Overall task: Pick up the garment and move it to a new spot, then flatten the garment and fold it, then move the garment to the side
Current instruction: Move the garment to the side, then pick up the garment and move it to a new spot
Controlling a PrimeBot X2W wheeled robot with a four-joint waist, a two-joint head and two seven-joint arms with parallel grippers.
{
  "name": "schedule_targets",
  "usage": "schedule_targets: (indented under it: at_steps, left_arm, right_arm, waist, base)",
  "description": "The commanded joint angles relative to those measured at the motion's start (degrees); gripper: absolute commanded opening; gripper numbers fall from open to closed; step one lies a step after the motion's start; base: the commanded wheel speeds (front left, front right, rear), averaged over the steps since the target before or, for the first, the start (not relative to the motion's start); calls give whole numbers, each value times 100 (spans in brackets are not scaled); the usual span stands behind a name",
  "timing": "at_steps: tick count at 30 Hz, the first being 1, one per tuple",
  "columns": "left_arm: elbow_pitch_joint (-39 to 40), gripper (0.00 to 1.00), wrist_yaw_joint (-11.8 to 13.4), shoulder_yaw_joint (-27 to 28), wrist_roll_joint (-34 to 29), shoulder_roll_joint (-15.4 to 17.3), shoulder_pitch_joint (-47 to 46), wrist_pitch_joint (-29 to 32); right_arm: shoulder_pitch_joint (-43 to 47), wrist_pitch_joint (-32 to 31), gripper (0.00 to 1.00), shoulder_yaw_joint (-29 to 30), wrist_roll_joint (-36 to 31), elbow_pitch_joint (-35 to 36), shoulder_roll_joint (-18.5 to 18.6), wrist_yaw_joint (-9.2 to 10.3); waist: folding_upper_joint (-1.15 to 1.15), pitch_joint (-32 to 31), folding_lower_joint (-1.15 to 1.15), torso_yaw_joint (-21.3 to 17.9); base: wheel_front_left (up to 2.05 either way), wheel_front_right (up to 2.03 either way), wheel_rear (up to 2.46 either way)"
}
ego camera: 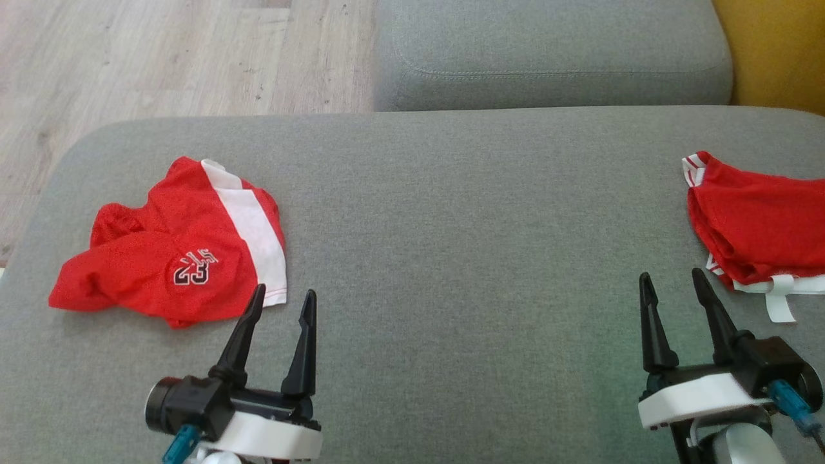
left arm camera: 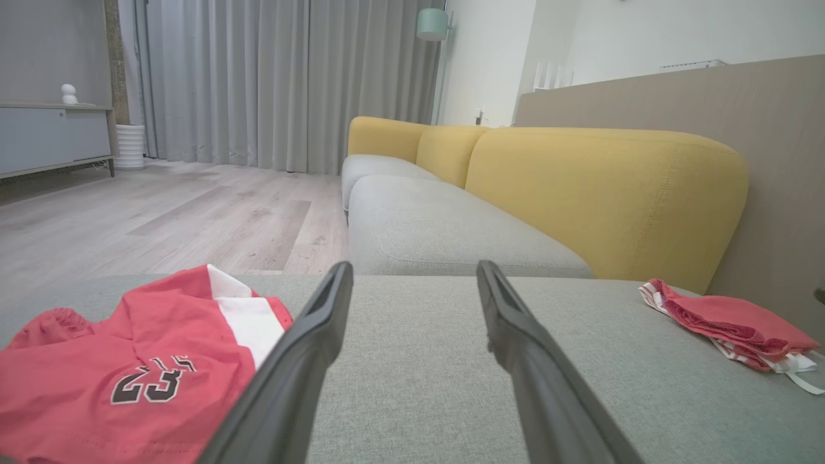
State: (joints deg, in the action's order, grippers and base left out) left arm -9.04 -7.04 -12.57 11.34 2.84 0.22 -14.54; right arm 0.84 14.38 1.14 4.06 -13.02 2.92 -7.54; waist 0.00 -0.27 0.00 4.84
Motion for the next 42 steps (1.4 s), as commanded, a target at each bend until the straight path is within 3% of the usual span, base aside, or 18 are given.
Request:
schedule_targets:
  at_steps: [1,18,34,42]
  left_arm:
    - [157,100,37,237,-39,4,-177,-46]
    - [102,100,34,223,-48,4,-187,-46]
    - [-26,100,1,537,-182,4,-218,-46]
    - [-3,100,-23,742,-248,4,-178,-46]
  right_arm:
    - [-112,62,100,-119,-34,180,12,5]
    - [-81,62,100,-128,58,180,-3,5]
    - [-85,62,100,-563,449,71,-3,5]
    - [-107,62,100,-762,478,-9,-4,5]
  waist:
    - [0,-3,0,-4]
    - [0,-21,0,172]
    - [0,-22,0,1565]
    - [0,-67,0,2065]
  base:
    - [0,0,0]
    - [0,0,0]
    - [0,0,0]
    - [0,0,0]
